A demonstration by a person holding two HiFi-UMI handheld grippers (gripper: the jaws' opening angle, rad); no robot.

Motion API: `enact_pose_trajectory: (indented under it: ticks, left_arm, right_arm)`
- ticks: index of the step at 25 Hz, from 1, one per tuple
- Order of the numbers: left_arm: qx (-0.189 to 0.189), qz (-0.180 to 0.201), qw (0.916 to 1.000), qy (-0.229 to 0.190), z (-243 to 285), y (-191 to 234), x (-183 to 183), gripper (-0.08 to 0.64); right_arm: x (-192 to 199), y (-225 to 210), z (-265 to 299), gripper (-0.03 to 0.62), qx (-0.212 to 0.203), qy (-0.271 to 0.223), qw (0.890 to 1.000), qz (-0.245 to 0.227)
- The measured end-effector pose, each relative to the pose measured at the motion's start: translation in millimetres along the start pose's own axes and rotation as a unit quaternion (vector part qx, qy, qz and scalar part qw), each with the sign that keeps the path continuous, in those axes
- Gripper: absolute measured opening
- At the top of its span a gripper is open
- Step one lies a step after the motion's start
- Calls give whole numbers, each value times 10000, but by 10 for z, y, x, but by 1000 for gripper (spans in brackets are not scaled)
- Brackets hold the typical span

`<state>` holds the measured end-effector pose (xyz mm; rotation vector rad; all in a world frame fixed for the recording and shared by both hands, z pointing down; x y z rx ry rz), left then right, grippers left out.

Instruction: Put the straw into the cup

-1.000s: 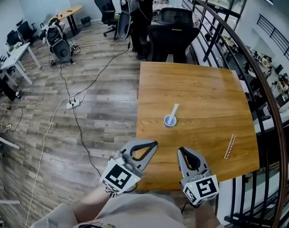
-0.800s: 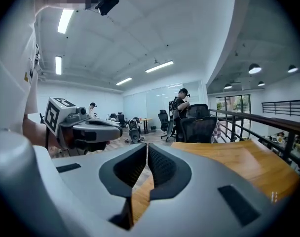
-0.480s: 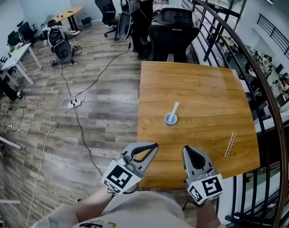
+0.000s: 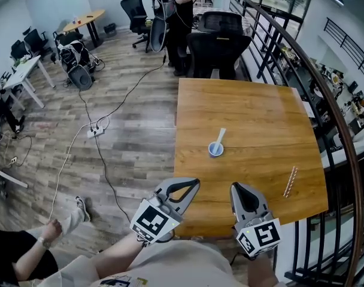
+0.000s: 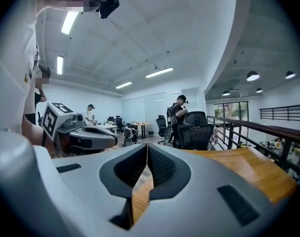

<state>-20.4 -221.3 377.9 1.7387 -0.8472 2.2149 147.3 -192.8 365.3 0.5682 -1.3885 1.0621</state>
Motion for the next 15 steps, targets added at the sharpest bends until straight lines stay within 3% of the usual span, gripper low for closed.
enact_pose_trajectory:
  ticks: [15]
  left_arm:
    - [15, 160, 9998, -97, 10, 20, -174, 12]
  right_arm:
    - [-97, 47, -53, 23, 19, -73, 9999, -113]
Point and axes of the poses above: the fingertips, and each gripper's own axes: z forward along the fingers, y to its left, x out of its underside, the point moved 6 cm from there along -z, backward along the fingers, and after that the axes turned 14 degrees about z, right-handed, at the moved point
